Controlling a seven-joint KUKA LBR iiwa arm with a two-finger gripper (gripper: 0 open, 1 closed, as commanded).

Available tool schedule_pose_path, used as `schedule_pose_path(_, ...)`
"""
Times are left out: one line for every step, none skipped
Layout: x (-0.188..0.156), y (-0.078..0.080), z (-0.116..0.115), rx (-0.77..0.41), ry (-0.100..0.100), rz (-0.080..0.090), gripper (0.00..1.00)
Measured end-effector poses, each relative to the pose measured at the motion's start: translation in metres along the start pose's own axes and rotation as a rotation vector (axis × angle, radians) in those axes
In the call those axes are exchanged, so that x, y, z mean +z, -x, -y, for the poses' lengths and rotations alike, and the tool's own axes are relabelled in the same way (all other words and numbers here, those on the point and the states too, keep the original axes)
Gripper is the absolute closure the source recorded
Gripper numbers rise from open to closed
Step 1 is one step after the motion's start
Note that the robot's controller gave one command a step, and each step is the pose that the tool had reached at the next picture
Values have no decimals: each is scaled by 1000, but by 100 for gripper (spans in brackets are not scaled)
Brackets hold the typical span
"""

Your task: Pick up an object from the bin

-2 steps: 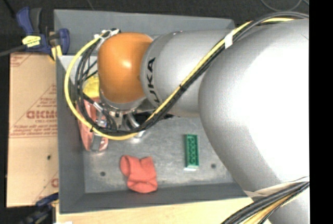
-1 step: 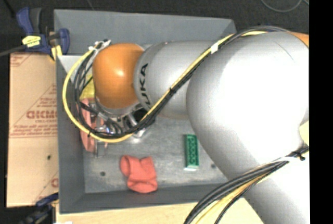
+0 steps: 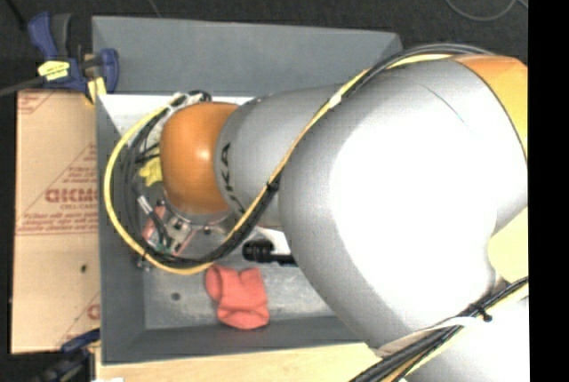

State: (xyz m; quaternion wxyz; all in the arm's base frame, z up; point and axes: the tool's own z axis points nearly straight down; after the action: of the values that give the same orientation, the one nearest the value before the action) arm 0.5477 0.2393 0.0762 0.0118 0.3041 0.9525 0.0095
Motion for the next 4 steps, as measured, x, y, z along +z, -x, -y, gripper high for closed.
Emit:
schedule_pose_path(-1,-2,1,2,3,3,100)
schedule_pose_path(-1,-1,1,2,2,2,100)
schedule_pose_path(-5,-2,1,1,0,-1,100)
schedule_pose_path(-14,-3,3,1,-7,-6,100)
